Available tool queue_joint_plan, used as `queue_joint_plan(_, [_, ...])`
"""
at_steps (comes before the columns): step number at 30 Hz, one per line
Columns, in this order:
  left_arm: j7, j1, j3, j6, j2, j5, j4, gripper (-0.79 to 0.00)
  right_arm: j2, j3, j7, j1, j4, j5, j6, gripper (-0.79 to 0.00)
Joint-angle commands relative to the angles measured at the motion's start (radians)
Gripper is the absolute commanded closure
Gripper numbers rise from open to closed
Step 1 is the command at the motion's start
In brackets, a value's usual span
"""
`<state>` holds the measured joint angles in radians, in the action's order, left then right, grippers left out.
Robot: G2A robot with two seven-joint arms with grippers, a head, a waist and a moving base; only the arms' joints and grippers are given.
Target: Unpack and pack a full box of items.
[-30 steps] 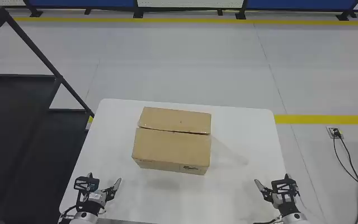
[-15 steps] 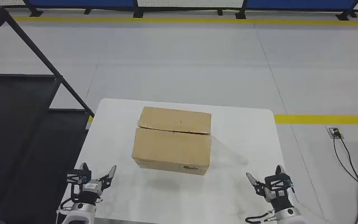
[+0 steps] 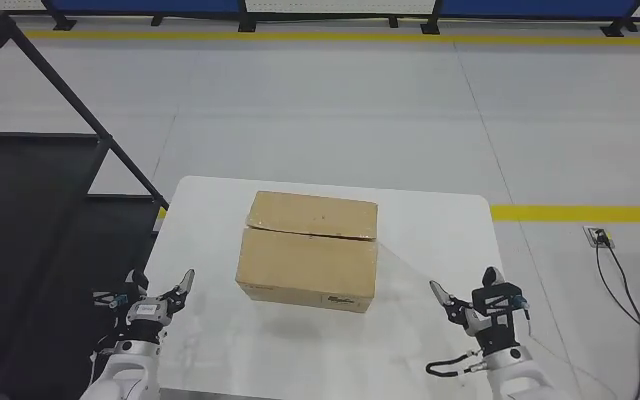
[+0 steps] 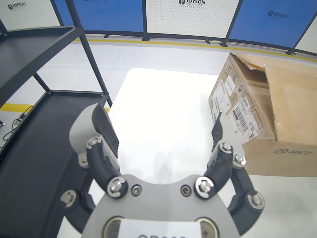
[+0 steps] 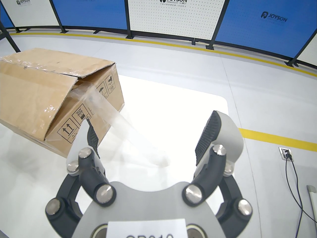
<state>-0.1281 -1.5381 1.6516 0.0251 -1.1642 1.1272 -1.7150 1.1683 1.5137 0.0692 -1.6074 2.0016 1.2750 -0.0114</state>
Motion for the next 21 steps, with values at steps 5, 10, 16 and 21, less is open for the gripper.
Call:
queue_joint_plan(5, [0.042,0.059,-0.025,0.014,-0.004,-0.044,0.027,-0.785,0.01,-0.036,0.051,0.059,-0.024,-0.14,0.019,-0.785])
queue_joint_plan(10, [0.05,0.18,-0.098,-0.004,-0.012,0.011,0.129,-0.785,0.017,-0.085,0.175,0.204,-0.101,-0.331,0.132,-0.785])
queue_joint_plan(16, [0.041,0.295,-0.193,0.031,-0.029,-0.006,0.269,-0.785,0.018,-0.057,0.327,0.333,-0.215,-0.648,0.273,-0.785])
queue_joint_plan(21, [0.025,0.324,-0.247,0.037,-0.039,0.009,0.296,-0.785,0.018,-0.057,0.327,0.333,-0.215,-0.648,0.273,-0.785])
